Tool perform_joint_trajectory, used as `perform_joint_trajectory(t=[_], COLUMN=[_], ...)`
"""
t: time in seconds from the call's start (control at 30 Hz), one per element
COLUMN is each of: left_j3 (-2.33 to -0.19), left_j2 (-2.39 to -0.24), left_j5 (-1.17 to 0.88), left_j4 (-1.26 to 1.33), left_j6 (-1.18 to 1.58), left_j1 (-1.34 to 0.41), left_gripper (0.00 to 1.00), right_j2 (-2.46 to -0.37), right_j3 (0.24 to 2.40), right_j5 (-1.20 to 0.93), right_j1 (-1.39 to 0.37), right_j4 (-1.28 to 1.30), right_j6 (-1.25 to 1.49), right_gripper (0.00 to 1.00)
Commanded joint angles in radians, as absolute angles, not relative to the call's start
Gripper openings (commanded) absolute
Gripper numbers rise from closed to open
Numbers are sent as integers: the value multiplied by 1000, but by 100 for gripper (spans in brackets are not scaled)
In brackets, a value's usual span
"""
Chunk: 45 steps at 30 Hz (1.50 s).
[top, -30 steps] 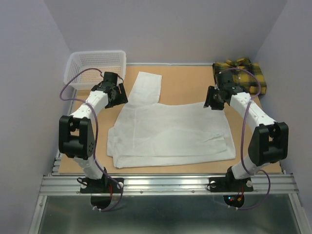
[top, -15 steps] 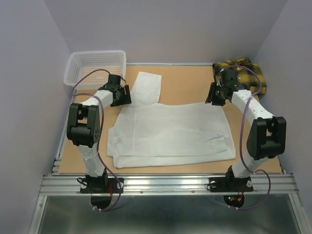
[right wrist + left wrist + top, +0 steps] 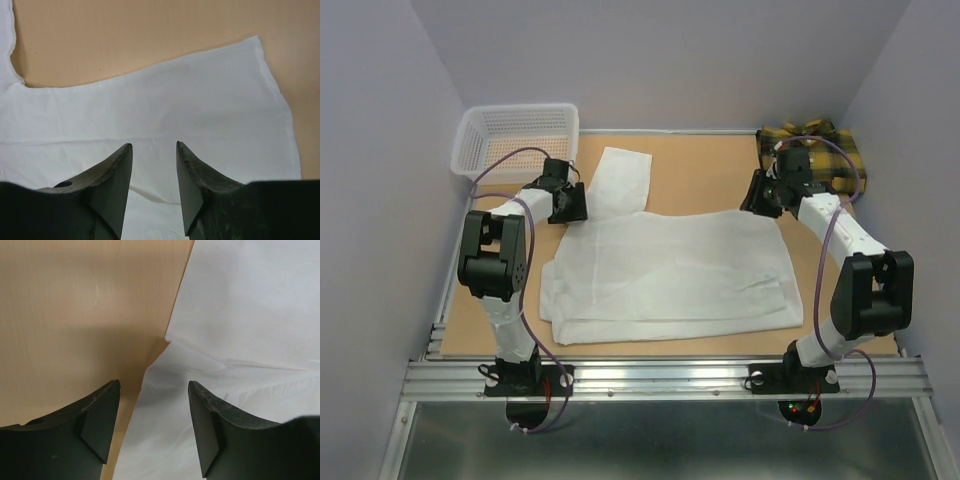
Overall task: Fold and stack the long sleeve shirts
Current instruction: Fold the shirt
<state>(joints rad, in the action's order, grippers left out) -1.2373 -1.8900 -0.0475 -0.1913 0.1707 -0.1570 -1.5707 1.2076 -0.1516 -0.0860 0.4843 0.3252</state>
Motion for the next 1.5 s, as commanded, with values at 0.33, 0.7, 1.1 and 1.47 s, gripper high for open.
perform_joint_trajectory(t=[0.33,0.7,1.1,1.47], left_j3=[-1200,-1198,-1203,-1212], left_j2=[-1928,-1933,-1947,-1954], left_j5=[-31,-34,-26,-20], left_j4=[-150,-169,-195,-170], left_j6=[158,140,160,144], left_j1=[-158,-204,-224,-233], left_gripper=[43,25,39,0], right_j2=[-1578,-1678,-1759,-1891], right_j3=[1190,1299,1367,1433], right_j5=[-100,31,78,8], right_j1=[-89,-86,-26,18], right_j4=[384,371,356,347], right_j6=[308,215,158,74], right_gripper=[47,46,46,46])
